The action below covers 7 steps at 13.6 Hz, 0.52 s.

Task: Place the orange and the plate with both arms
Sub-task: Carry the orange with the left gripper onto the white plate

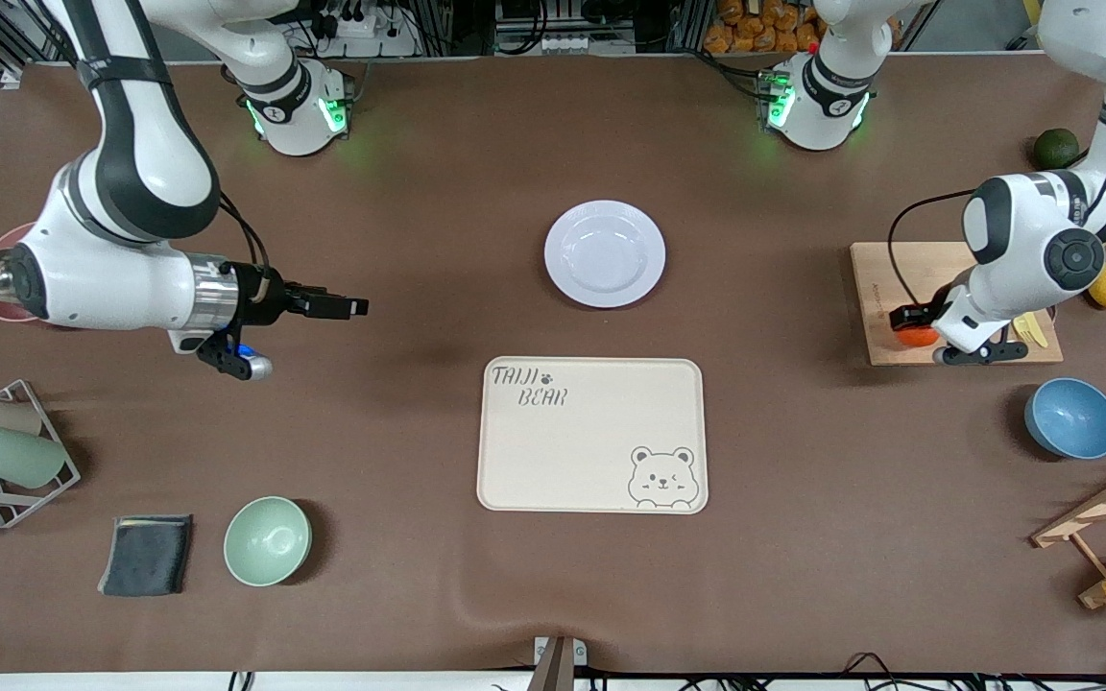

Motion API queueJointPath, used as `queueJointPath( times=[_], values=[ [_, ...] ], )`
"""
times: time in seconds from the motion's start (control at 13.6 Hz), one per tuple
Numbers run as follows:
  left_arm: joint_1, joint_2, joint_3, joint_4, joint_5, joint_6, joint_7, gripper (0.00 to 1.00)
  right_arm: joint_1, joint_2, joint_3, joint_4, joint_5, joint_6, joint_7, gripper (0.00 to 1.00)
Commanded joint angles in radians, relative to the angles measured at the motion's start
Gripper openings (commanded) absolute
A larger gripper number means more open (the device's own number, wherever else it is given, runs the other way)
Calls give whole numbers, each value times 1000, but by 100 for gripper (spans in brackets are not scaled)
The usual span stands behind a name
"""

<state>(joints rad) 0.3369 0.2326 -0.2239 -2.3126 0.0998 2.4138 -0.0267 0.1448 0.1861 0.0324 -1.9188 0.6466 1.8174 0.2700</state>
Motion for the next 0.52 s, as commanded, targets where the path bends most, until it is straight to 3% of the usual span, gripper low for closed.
queueJointPath(
  times=[0.0, 0.22, 0.44],
  values=[
    [8, -52, -128, 73, -112, -140, -34, 5, 15, -27, 0, -42, 28, 31, 14, 100],
    [2, -48, -289, 185, -131, -283, -253, 5, 27, -28, 0, -78, 97, 75, 14, 100],
    [-15, -20, -464, 231, -129, -289, -546, 5, 54, -39, 1, -127, 111, 147, 12, 100]
  ],
)
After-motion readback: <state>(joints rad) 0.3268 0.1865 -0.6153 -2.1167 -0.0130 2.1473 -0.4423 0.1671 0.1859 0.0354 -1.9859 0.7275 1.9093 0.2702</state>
